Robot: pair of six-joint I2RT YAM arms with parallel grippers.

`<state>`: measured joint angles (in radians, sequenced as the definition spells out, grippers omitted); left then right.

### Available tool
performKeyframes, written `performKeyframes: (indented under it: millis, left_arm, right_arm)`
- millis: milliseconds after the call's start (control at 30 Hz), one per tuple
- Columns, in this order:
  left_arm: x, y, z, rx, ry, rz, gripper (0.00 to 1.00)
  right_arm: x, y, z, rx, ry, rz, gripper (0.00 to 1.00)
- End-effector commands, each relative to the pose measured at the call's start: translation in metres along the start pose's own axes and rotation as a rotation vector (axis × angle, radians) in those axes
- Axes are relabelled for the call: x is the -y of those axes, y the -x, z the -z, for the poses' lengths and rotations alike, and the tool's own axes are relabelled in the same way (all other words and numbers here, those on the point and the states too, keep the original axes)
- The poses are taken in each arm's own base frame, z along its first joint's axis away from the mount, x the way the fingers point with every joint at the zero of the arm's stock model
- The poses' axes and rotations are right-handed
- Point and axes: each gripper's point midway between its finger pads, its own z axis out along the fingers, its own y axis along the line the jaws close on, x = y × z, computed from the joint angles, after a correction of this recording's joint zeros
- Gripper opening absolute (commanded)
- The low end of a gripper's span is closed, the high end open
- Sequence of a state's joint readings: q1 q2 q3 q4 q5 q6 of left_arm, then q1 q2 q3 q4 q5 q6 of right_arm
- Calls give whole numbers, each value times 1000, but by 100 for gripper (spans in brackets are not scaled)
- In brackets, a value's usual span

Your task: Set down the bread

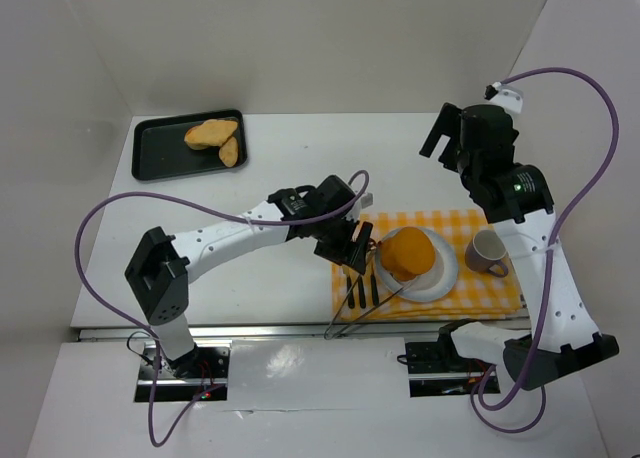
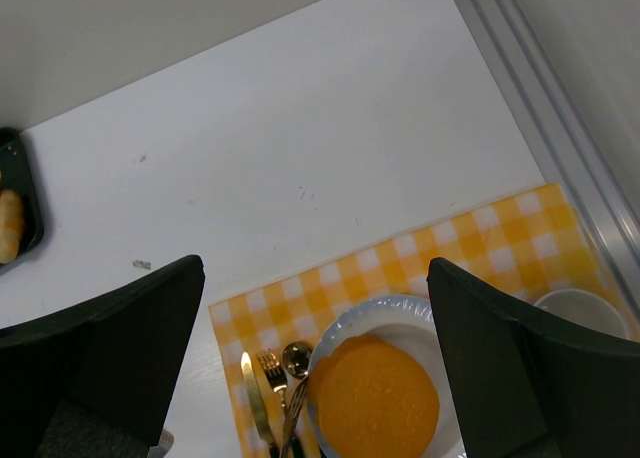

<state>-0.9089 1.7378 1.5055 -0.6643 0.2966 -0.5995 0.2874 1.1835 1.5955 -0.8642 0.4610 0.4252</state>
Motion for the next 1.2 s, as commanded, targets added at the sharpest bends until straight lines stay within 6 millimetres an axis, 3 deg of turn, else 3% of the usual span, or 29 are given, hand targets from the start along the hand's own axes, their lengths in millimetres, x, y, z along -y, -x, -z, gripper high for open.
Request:
performKeyframes:
  millis: [0, 167, 267, 467, 633, 700, 800, 833, 933, 1100, 1167]
  left_arm:
    - [-6, -6, -15, 10, 12, -63, 78]
    - [-27, -39, -38, -65, 34, -57, 75]
    - [-18, -41, -45, -52, 0, -95, 72]
    - [-25, -43, -72, -52, 54, -118, 66]
    - [-33, -41, -86, -39, 96, -125, 55]
    - [-34, -38, -88, -34, 105, -126, 52]
    - [-35, -37, -88, -29, 113, -126, 40]
    - [-37, -36, -88, -23, 125, -127, 32]
    - [-38, -34, -86, -21, 138, -135, 23]
    - [-32, -17, -66, 22, 173, -160, 0]
    - [-35, -17, -60, 20, 196, -171, 0]
  right_arm:
    - [-7, 0, -3, 3, 29, -1, 100]
    - [-8, 2, -3, 10, 32, -5, 100]
    - [-10, -4, -8, -10, 36, 3, 100]
    - [-14, -5, -11, -15, 46, -7, 100]
    - [-15, -4, -12, -15, 46, -7, 100]
    - [-15, -4, -12, -15, 46, -7, 100]
    - [-15, -4, -12, -15, 46, -7, 100]
    - [-15, -4, -12, -15, 46, -7, 100]
    - [-14, -3, -12, -11, 38, -7, 100]
    - [-15, -5, -15, -18, 34, -3, 100]
    - [-15, -5, -15, -18, 34, -3, 100]
